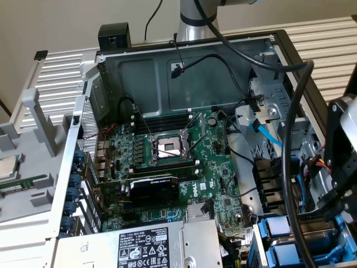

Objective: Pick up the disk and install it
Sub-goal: 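Insert the first disk wire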

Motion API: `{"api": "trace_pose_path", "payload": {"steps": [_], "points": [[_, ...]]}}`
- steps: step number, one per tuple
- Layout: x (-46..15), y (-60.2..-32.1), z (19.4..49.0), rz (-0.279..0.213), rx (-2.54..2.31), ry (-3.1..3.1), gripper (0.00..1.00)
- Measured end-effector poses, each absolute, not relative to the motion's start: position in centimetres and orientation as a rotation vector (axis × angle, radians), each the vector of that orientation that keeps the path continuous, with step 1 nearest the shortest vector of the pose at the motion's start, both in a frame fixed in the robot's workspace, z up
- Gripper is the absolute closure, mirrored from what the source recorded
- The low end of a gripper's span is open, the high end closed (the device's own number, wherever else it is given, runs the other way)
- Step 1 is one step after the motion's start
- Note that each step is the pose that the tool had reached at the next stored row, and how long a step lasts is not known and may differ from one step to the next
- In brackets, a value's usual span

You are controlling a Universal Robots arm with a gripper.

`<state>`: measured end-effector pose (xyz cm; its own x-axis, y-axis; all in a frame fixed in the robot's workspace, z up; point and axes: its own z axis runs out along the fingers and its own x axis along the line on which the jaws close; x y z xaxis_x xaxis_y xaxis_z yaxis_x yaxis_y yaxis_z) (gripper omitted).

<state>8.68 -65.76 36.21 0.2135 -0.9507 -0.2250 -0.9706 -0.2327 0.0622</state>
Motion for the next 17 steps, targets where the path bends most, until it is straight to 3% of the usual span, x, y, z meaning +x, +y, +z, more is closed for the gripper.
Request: {"api": "trace_pose_path", "payload": {"steps": [10,17], "points": [[8.6,-64.2,36.3,0.202,-2.462,1.972,0.84],[8.6,-62.7,36.7,0.153,-2.493,2.002,0.84]]}}
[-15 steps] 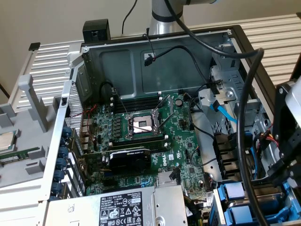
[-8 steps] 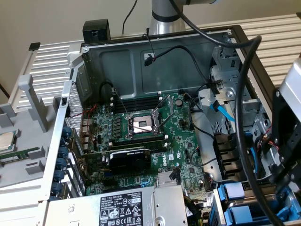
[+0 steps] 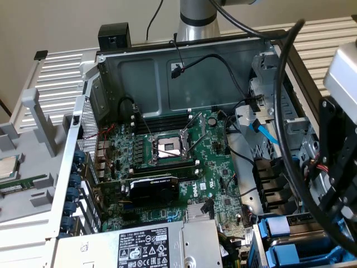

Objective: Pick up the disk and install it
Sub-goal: 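Insert the first disk wire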

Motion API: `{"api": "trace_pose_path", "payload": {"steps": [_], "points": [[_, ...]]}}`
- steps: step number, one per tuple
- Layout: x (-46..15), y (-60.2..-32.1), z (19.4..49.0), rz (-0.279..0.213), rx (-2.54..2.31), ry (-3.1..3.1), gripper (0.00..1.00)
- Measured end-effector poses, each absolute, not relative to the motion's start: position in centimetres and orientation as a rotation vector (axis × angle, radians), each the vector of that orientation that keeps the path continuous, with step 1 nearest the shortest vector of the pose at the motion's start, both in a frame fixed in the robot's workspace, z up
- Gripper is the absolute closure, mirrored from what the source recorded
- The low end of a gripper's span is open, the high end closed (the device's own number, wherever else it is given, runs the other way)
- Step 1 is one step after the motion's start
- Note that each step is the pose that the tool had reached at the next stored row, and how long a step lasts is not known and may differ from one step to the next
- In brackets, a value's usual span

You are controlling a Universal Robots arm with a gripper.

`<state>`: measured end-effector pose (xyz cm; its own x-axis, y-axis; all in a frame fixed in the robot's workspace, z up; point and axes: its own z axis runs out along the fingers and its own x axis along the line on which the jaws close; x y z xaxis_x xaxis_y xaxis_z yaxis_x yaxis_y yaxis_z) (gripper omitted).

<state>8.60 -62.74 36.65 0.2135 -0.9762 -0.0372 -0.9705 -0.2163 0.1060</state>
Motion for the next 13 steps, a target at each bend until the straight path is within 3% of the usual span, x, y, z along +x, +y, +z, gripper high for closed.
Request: {"api": "trace_pose_path", "payload": {"steps": [13], "points": [[8.48,-61.73,36.71,-0.139,2.366,-1.905,0.84]]}}
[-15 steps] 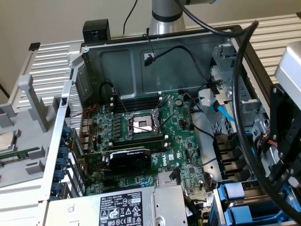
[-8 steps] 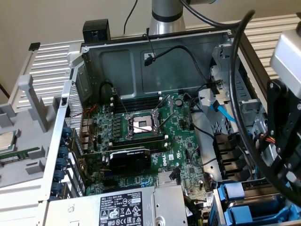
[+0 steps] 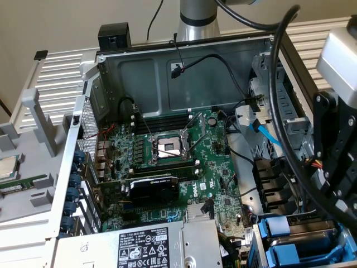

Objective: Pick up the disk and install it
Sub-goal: 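Insert the first disk wire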

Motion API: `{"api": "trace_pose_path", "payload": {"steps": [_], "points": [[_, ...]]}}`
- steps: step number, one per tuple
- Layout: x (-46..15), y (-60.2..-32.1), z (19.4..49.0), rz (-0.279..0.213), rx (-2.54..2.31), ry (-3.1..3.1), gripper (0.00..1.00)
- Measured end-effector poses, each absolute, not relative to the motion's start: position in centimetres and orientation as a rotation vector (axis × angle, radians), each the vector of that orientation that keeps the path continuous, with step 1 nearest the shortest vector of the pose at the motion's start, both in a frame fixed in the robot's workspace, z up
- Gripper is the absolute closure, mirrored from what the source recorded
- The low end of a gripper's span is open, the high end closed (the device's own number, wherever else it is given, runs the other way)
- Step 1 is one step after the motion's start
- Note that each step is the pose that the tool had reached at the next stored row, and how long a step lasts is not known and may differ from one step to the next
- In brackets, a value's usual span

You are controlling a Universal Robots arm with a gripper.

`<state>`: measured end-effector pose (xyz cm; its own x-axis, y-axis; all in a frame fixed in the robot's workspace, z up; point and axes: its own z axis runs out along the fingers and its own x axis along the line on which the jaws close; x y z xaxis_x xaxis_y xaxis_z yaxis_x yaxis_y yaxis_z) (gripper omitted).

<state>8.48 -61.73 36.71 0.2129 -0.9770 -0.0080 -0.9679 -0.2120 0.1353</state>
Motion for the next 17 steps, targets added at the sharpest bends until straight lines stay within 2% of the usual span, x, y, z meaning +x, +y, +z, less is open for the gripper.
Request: {"api": "trace_pose_path", "payload": {"steps": [12,17], "points": [[8.5,-59.5,36.8,-0.055,2.298,-1.863,0.84],[8.5,-59.3,36.8,-0.051,2.286,-1.87,0.84]]}}
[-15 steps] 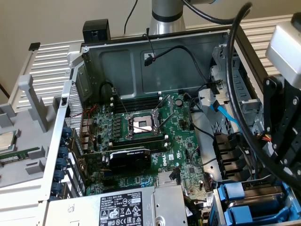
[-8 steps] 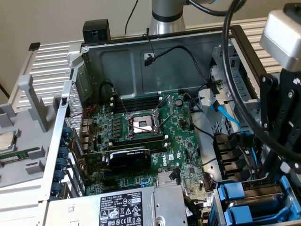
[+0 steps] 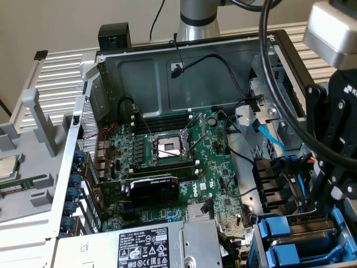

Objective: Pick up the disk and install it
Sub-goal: 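Insert the first disk wire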

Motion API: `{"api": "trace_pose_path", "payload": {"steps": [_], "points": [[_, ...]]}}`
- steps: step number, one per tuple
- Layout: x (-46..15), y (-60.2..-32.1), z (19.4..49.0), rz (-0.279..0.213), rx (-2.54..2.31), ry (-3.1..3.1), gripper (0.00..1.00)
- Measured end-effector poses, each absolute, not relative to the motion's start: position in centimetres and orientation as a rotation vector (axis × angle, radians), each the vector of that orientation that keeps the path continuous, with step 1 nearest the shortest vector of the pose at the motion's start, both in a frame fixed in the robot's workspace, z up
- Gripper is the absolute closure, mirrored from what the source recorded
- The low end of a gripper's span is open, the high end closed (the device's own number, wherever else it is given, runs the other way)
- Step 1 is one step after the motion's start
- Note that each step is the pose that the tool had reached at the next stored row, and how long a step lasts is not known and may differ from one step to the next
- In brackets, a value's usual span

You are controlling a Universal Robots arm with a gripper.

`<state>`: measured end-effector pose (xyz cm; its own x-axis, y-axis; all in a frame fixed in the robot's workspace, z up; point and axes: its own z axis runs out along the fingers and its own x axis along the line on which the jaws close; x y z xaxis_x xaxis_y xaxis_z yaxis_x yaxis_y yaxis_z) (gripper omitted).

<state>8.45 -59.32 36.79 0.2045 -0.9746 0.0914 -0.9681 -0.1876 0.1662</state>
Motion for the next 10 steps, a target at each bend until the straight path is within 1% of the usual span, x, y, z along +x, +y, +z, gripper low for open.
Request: {"api": "trace_pose_path", "payload": {"steps": [10], "points": [[8.52,-59.1,36.79,-0.056,2.24,-1.924,0.84]]}}
